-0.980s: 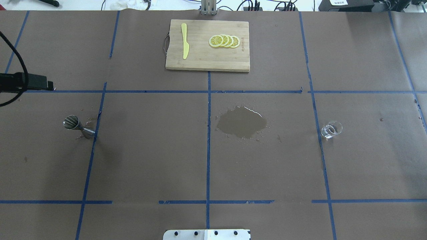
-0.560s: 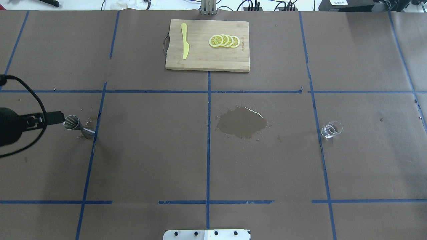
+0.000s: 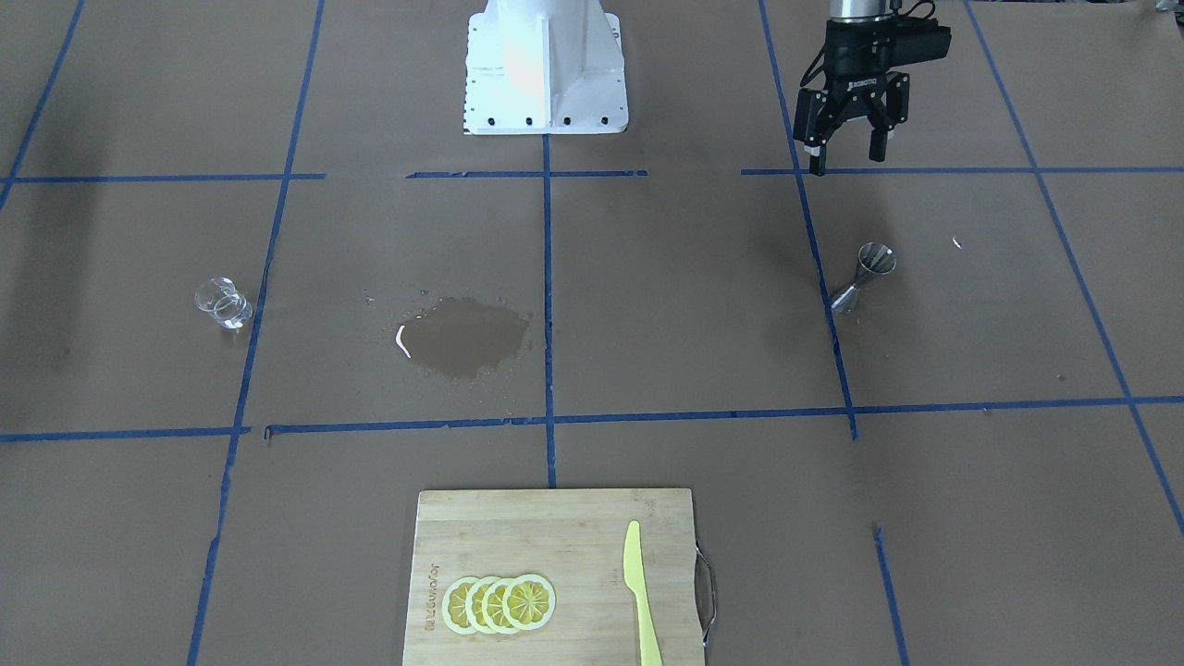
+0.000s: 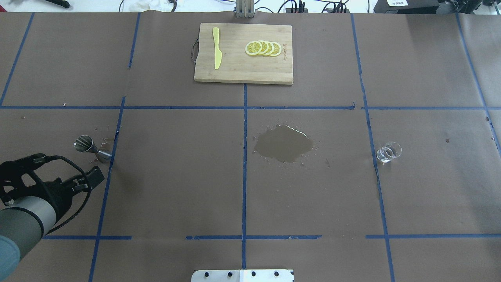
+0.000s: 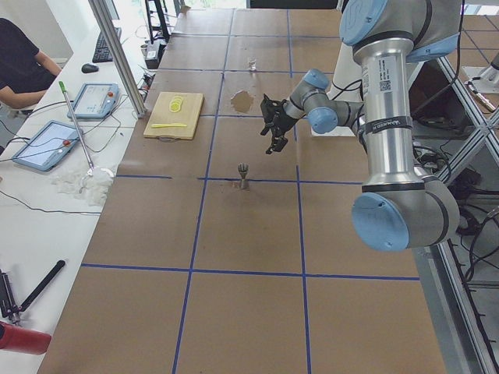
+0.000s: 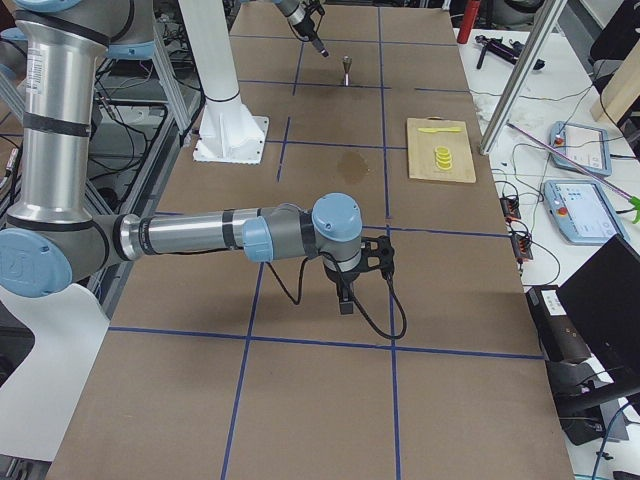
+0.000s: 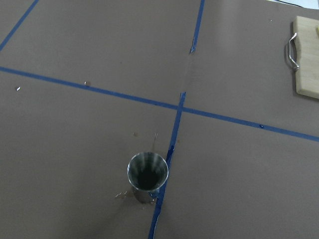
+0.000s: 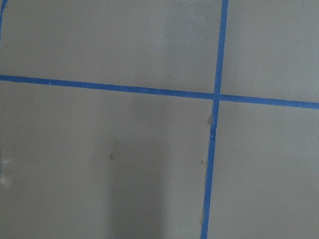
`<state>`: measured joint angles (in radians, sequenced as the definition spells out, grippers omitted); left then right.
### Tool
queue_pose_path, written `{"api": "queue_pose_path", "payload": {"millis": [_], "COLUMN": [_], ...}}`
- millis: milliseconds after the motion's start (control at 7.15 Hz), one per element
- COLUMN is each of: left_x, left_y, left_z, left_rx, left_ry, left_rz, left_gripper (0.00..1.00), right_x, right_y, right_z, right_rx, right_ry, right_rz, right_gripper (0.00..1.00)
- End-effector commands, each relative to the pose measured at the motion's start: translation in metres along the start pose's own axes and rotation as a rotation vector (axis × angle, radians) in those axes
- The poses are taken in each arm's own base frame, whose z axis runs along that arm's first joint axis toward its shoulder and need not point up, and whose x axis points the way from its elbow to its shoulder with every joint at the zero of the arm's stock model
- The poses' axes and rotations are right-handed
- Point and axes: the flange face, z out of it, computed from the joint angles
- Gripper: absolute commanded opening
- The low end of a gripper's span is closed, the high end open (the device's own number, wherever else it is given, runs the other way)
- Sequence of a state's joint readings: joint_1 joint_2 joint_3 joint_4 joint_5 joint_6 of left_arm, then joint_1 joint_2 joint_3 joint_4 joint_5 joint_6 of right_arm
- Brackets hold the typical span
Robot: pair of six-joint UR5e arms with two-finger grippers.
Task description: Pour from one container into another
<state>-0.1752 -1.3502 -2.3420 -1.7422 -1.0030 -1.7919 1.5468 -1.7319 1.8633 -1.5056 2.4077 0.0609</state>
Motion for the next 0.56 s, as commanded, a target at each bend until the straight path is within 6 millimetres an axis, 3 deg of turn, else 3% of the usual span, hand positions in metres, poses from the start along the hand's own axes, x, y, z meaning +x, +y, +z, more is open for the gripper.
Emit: {"api": "queue_pose_path", "payload": {"millis": [0,280,420], "left_x": [-0.009,0.017,0.015], "left_y": [0.015,0.047,0.054], "left_z": [0.029,0.078,0.096], "left_rx": [0.149,0.261,0.317], "left_ry": [-0.014,-0.011,-0.024], "left_rz": [0.036,0.062,0.088], "left_gripper": [0.99,0.98,0.97], "right_x": [-0.016,-0.032,-0.033], "right_y": [-0.002,-0.004,-0.004], "right_z": [-0.007,-0.009,-0.009], "right_rx": [0.013,0.015,0.015], "right_ry": [-0.007,-0.013,-0.012], "right_rz": [0.025,0.027,0.026], "right_gripper": [1.0,1.0,1.0]}}
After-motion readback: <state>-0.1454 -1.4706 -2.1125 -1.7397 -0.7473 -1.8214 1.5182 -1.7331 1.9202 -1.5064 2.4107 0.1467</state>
